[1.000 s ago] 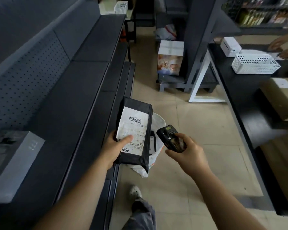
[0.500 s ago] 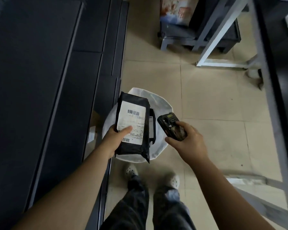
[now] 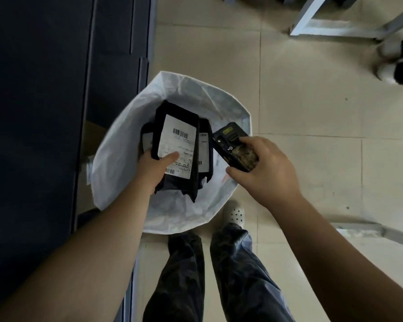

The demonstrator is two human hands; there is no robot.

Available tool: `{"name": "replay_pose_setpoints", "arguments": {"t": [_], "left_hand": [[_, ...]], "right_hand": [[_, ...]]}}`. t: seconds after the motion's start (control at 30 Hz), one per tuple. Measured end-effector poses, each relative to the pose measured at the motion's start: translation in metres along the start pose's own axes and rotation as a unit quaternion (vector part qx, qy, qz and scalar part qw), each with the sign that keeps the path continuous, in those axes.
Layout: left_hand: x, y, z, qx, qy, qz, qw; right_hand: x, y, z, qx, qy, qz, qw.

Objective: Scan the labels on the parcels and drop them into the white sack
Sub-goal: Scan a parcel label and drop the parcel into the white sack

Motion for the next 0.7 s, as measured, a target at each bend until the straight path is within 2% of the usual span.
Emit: {"name": "replay_pose_setpoints", "arguments": {"t": [0.3, 0.53, 0.7], "left_hand": [[0.031, 0.07, 0.064, -0.022, 0.045, 0.015, 0.999], [0.065, 0.101, 0.09, 0.07, 0.131, 0.009, 0.989], [0.056, 0.108, 0.079, 0.092, 0.157, 0.015, 0.983]], "right_hand": [[-0.031, 0.003, 0.004, -0.027, 0.06, 0.004, 0.998], [-0.047, 0.003, 0.01, -0.061, 0.106, 0.019, 0.992], [-0.045, 0.001, 0.011, -0.061, 0.118, 0.024, 0.991]]}}
Point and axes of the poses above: each hand's wrist, its own y-axis towards the middle knuckle, its own z-axis out of the palm, x = y × z, the point moved 7 cm from there along y, towards the middle knuckle, and after that the axes turned 1 degree about -z, right-handed, at the moved point
